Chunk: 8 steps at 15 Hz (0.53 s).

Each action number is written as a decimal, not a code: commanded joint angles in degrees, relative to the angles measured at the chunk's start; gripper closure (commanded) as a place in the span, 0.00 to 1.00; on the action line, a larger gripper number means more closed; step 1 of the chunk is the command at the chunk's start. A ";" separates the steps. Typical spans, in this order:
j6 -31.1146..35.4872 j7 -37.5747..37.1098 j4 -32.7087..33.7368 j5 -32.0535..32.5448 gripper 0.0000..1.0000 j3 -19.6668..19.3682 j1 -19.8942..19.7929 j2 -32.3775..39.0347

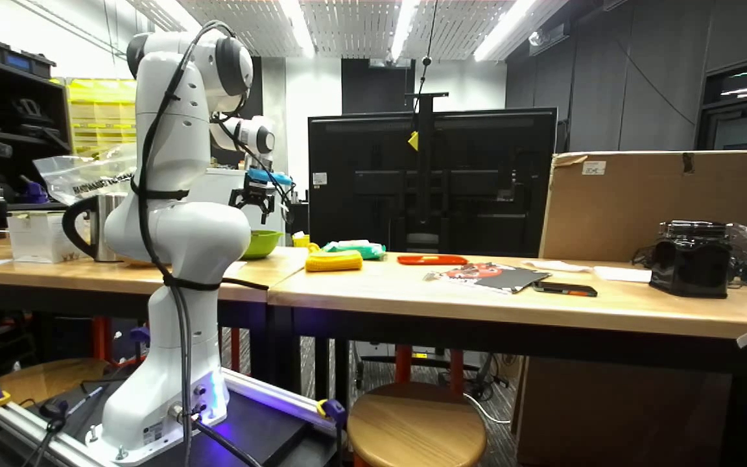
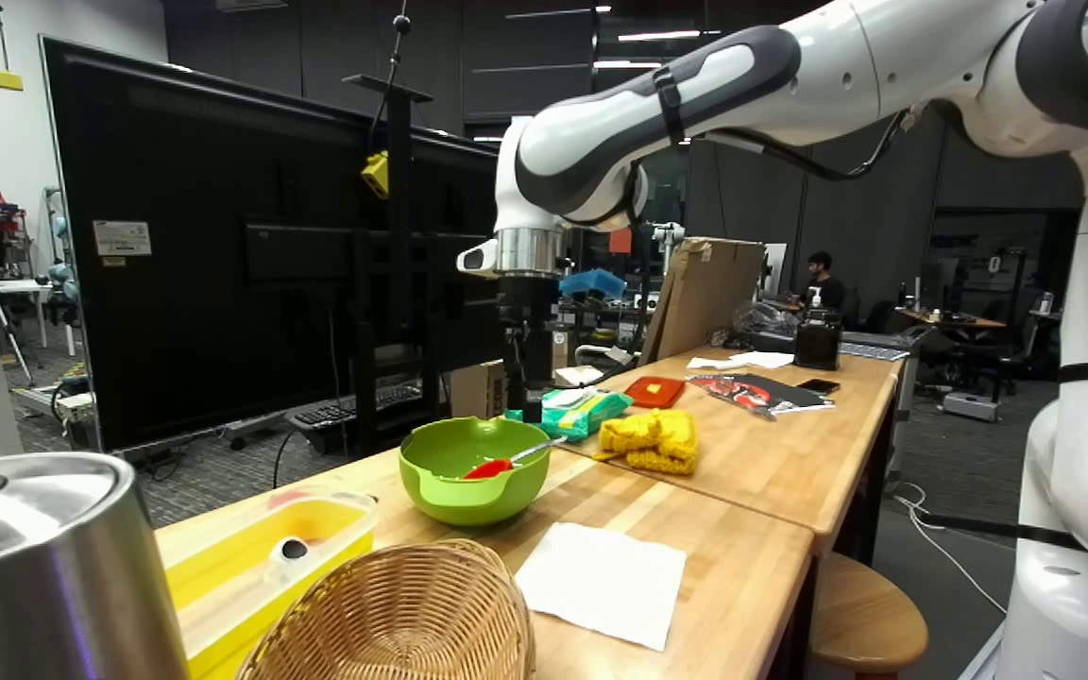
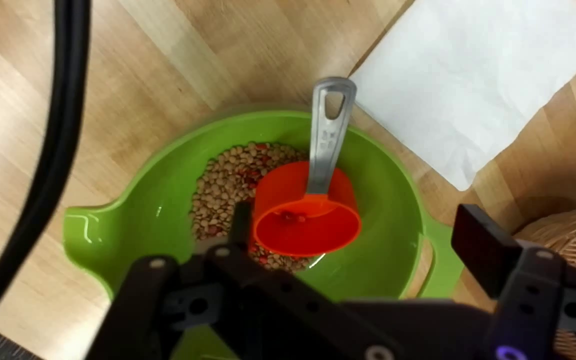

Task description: Remove the orange pot from the green bowl and put it on the table

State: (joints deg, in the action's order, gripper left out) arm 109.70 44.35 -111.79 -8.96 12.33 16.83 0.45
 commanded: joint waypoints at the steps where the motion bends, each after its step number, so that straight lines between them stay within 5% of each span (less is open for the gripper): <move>1: -0.81 0.38 0.61 1.47 0.00 0.66 -1.18 0.20; 8: 1.89 0.78 -0.55 0.08 0.00 0.84 -1.80 1.20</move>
State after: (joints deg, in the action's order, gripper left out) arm 110.21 44.35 -111.95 -8.23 12.36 15.69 1.43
